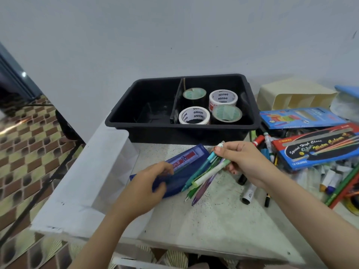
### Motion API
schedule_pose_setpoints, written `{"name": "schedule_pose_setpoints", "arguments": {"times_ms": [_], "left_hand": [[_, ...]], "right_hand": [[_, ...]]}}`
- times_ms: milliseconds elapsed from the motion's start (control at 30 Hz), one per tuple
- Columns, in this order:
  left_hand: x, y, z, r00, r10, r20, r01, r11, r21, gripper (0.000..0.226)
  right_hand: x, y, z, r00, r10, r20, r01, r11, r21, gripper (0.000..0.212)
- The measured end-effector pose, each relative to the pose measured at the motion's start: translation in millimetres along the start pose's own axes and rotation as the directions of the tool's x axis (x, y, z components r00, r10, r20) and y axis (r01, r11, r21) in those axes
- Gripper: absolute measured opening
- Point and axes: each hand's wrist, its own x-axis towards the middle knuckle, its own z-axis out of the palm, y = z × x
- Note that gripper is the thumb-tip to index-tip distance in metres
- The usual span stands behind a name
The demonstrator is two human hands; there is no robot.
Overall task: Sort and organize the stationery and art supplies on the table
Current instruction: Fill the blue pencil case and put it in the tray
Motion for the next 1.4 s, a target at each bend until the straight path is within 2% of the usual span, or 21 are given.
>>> {"name": "schedule_pose_setpoints", "arguments": {"times_ms": [100, 167, 267, 367, 433, 633, 733, 800, 833, 900, 1000, 1133, 1267, 1333, 1400], "left_hand": [[5.7, -0.1, -5.7, 0.995, 0.032, -0.092, -0.029, 0.999, 0.040, 0.055], [7.9, 4.2, -8.2, 0.995, 0.006, -0.098, -0.002, 0.999, 0.043, 0.048], [7.5, 11.1, -10.1, 0.989, -0.091, -0.117, 0.077, 0.990, -0.119, 0.046], [5.0, 18.4, -13.6, 0.989, -0.148, -0.027, 0.127, 0.915, -0.383, 0.059], [2.8, 22.0, -14.9, 0.988, -0.147, 0.036, 0.147, 0.875, -0.461, 0.065], [-0.4, 19.6, -11.2, 0.991, -0.105, 0.078, 0.130, 0.864, -0.486, 0.078], [-1.5, 15.6, -13.1, 0.989, -0.085, 0.121, 0.136, 0.845, -0.517, 0.079], [-3.0, 14.4, -16.6, 0.984, -0.069, 0.166, 0.148, 0.836, -0.528, 0.079], [-3.3, 14.7, -18.3, 0.980, -0.063, 0.191, 0.157, 0.834, -0.530, 0.079], [-3.2, 15.8, -20.6, 0.973, -0.049, 0.226, 0.165, 0.830, -0.532, 0.077], [-2.2, 15.2, -20.5, 0.972, -0.063, 0.226, 0.175, 0.837, -0.519, 0.076], [-0.5, 15.0, -15.4, 0.981, -0.078, 0.177, 0.160, 0.839, -0.520, 0.078], [2.8, 12.7, -13.9, 0.992, -0.098, 0.078, 0.123, 0.879, -0.461, 0.076], [4.5, 10.4, -12.6, 0.995, -0.090, 0.041, 0.099, 0.892, -0.442, 0.074], [5.7, 9.8, -10.7, 0.997, -0.076, -0.009, 0.066, 0.906, -0.418, 0.071]], "right_hand": [[1.4, -2.2, 3.1, 1.000, -0.026, -0.018, 0.026, 0.999, 0.034, 0.043], [2.4, -4.1, 5.5, 0.998, -0.054, -0.032, 0.056, 0.996, 0.065, 0.048], [4.6, -7.3, 10.9, 0.989, -0.113, -0.094, 0.125, 0.984, 0.124, 0.034], [8.0, -8.1, 16.9, 0.965, -0.185, -0.186, 0.209, 0.971, 0.120, 0.018], [8.6, -8.1, 20.5, 0.948, -0.216, -0.232, 0.240, 0.968, 0.078, 0.016], [1.8, 5.4, 46.1, 0.966, -0.209, -0.152, 0.210, 0.978, -0.009, 0.023], [0.1, 14.3, 54.7, 0.972, -0.195, -0.129, 0.196, 0.981, -0.008, 0.017], [0.2, 18.0, 55.8, 0.959, -0.247, -0.135, 0.237, 0.968, -0.086, 0.010], [0.6, 19.8, 55.9, 0.945, -0.295, -0.141, 0.269, 0.947, -0.177, 0.007], [1.0, 23.6, 55.6, 0.903, -0.409, -0.131, 0.330, 0.856, -0.397, 0.005], [1.3, 28.2, 56.9, 0.848, -0.530, -0.022, 0.403, 0.670, -0.623, 0.009], [1.2, 29.3, 63.2, 0.797, -0.596, 0.097, 0.441, 0.466, -0.767, 0.024], [6.6, 24.8, 62.7, 0.700, -0.651, 0.294, 0.459, 0.095, -0.883, 0.021], [9.6, 22.5, 60.2, 0.714, -0.618, 0.331, 0.441, 0.030, -0.897, 0.027], [10.2, 21.0, 57.7, 0.726, -0.601, 0.336, 0.440, 0.030, -0.898, 0.038]]}}
